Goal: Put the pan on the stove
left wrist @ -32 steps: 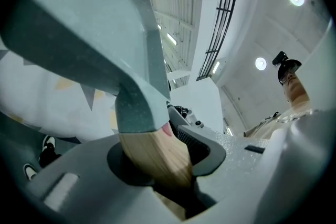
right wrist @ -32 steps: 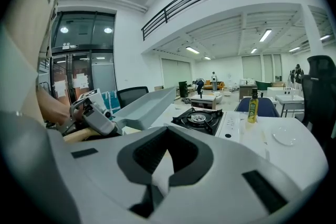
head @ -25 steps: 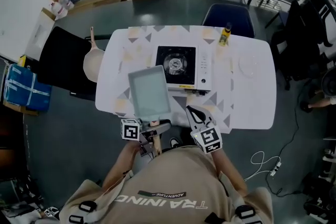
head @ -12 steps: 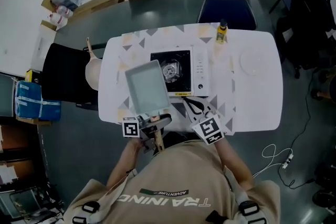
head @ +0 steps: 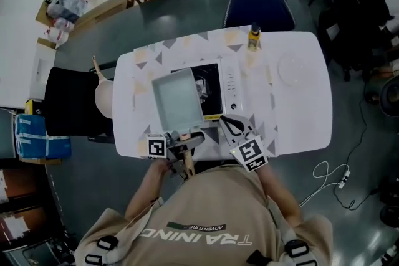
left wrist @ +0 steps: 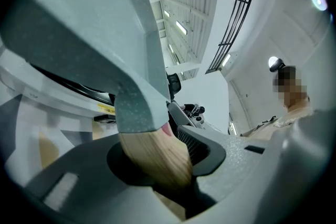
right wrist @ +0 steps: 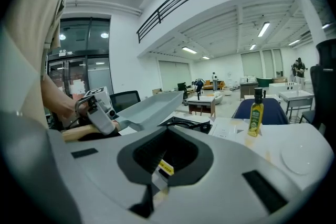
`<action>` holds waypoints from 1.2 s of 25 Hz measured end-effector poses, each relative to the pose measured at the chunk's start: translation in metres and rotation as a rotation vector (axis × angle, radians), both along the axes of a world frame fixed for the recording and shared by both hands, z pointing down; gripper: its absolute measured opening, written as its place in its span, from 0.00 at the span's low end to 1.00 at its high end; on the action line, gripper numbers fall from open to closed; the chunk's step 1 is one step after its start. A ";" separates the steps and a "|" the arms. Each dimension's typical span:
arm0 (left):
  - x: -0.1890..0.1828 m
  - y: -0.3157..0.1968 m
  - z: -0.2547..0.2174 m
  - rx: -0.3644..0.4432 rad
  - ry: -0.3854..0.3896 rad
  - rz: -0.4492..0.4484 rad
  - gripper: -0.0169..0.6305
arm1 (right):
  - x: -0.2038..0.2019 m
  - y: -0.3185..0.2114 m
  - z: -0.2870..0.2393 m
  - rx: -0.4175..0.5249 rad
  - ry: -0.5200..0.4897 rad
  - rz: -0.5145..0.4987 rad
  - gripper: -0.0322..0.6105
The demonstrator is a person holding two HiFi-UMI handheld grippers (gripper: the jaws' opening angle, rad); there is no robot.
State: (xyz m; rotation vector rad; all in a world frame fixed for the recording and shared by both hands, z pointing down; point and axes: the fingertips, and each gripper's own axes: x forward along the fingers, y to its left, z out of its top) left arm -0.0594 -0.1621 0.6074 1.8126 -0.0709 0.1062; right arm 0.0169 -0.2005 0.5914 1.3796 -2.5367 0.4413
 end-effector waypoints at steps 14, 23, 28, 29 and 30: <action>0.018 -0.041 0.036 -0.025 0.006 0.154 0.23 | 0.023 -0.014 0.009 -0.059 0.031 0.147 0.06; 0.026 -0.046 0.054 -0.051 -0.024 0.166 0.23 | 0.029 -0.015 0.011 -0.075 0.040 0.177 0.06; 0.027 -0.047 0.058 -0.033 -0.063 0.173 0.23 | 0.029 -0.018 0.007 -0.058 0.035 0.175 0.06; 0.028 -0.046 0.059 -0.039 -0.064 0.170 0.23 | 0.029 -0.018 0.007 -0.058 0.034 0.174 0.06; 0.028 -0.046 0.061 -0.050 -0.059 0.165 0.23 | 0.029 -0.018 0.008 -0.058 0.033 0.173 0.06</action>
